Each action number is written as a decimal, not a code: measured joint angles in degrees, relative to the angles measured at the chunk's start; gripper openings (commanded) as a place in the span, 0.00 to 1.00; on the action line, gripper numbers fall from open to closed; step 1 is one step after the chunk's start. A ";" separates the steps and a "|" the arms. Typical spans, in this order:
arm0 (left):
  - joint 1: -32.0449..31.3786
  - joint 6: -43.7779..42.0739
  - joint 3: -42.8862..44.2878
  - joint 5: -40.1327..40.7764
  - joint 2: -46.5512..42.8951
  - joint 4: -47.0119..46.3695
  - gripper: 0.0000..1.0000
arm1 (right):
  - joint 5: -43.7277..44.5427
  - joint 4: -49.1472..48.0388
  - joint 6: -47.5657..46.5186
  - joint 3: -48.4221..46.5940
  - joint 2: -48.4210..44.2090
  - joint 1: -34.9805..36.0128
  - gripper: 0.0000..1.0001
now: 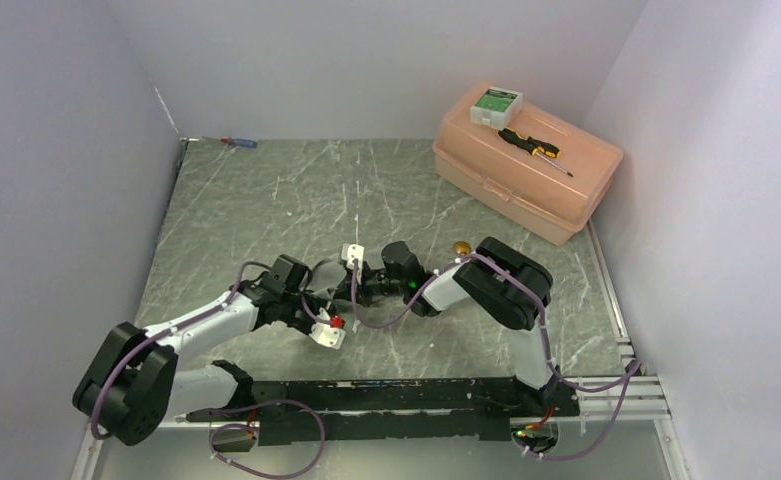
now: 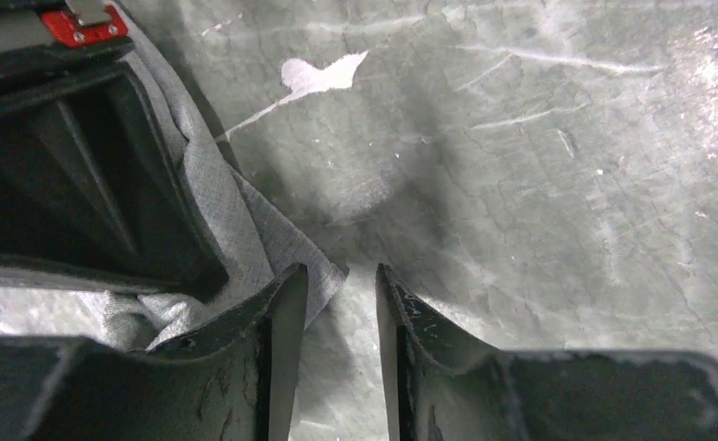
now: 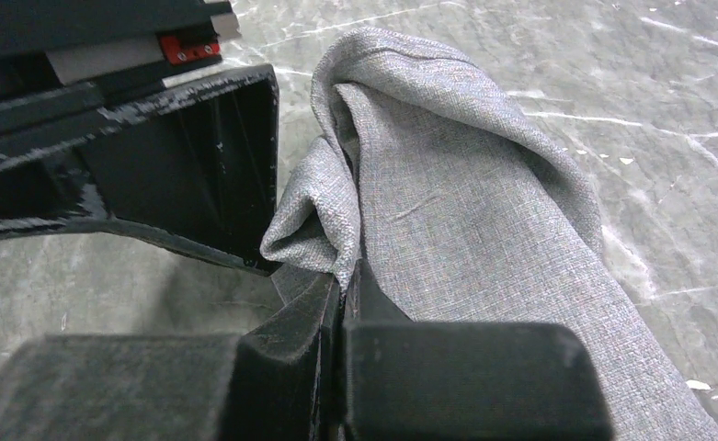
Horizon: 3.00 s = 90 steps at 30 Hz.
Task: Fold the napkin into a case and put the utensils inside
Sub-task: Pick up the 2/3-rectangle-folded napkin at the center of the board.
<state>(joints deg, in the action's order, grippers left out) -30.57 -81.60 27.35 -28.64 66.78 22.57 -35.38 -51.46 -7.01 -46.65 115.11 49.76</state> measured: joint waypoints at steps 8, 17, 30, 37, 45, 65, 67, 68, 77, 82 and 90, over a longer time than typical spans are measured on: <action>0.00 -2.12 0.61 -0.13 3.48 -2.80 0.31 | -1.01 0.24 0.09 -0.02 0.09 -0.22 0.00; 0.00 -3.21 0.76 0.09 5.07 -3.50 0.03 | -1.46 3.10 -1.38 -1.22 0.26 -0.24 0.00; -0.02 0.94 1.68 0.11 2.80 -0.15 0.03 | 1.73 7.30 -5.95 -3.89 1.79 1.95 0.00; -0.66 1.38 1.36 0.04 -2.14 2.67 0.03 | 6.93 6.36 -8.15 -4.31 2.10 3.39 0.00; -0.87 1.81 -0.50 3.41 -1.53 1.38 0.40 | 8.17 5.90 -8.50 -4.24 2.10 3.63 0.00; -0.35 0.31 -0.59 7.93 0.35 -1.64 0.30 | 6.56 2.45 -5.40 -2.67 0.83 1.64 0.00; -0.35 -0.13 -0.79 7.96 -0.09 -1.01 0.30 | 6.32 2.45 -5.40 -2.67 0.57 1.55 0.00; -0.35 -0.22 -0.76 7.96 0.04 -0.94 0.30 | 6.27 2.45 -5.40 -2.67 0.48 1.53 0.00; -0.26 -0.02 0.94 8.15 4.44 -5.77 0.36 | 5.27 2.49 -5.35 -2.67 0.42 1.53 0.00; -0.20 -0.24 2.16 8.15 6.67 -6.88 0.21 | 5.22 2.51 -5.33 -2.69 0.42 1.53 0.00; -0.13 -1.09 3.04 8.15 8.00 -6.01 0.03 | 5.09 2.51 -5.22 -2.69 0.42 1.42 0.00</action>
<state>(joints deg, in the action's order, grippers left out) -30.70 -82.70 30.39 -20.49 74.78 16.56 -30.28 -48.95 -12.23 -49.34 115.52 51.18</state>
